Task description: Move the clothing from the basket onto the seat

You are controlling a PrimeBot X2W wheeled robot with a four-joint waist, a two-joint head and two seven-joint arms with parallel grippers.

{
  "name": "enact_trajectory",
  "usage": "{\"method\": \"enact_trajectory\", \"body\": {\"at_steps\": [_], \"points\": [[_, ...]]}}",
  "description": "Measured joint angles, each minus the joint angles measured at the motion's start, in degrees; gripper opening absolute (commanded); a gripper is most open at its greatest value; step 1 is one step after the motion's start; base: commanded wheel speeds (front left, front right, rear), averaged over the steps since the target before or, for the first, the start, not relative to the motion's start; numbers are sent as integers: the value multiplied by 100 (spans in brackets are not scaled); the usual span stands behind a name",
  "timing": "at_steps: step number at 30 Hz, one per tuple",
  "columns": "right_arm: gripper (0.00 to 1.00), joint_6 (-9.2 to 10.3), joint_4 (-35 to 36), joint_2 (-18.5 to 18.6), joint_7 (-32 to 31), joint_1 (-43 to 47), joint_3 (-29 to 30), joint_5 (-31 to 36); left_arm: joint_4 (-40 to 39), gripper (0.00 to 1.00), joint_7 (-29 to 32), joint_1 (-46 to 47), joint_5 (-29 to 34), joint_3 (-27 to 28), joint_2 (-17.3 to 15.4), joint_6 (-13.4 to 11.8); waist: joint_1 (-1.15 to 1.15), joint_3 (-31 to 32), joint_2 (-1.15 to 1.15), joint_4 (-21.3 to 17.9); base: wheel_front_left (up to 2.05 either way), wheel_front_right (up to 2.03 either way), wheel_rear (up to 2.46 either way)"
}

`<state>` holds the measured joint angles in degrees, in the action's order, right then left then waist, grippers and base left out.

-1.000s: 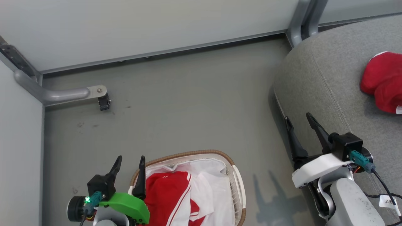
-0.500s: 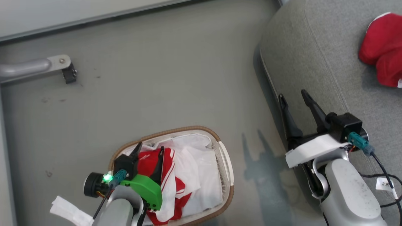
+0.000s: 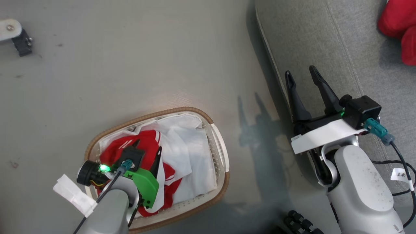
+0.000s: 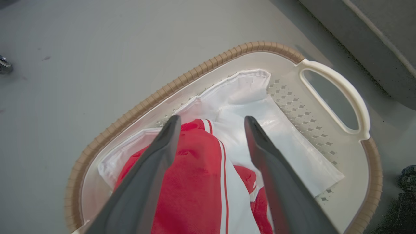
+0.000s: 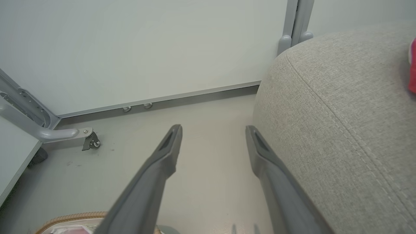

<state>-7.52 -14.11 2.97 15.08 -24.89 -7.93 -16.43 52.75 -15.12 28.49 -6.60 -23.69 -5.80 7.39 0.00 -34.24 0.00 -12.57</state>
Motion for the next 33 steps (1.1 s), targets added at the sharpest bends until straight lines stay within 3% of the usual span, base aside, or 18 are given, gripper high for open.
{"method": "enact_trajectory", "body": {"at_steps": [9,15,21,33], "points": [[100,0,-1,-2,0,-81,-44,-142,1265,100,1,752,412,-409,-69,-73,0,-542,0,-205,0,0,0],[100,0,-3,-8,0,-135,-129,-212,1788,100,56,1189,538,-554,-54,-333,0,-811,0,-292,0,0,0],[100,0,46,-9,0,-197,-189,-243,2005,100,482,1340,638,-657,-129,-538,0,-1048,0,-354,0,0,0],[100,0,120,-8,0,-394,-256,-390,2100,100,1212,1535,944,-1169,-216,-386,0,-1516,0,-394,0,0,0]]}}
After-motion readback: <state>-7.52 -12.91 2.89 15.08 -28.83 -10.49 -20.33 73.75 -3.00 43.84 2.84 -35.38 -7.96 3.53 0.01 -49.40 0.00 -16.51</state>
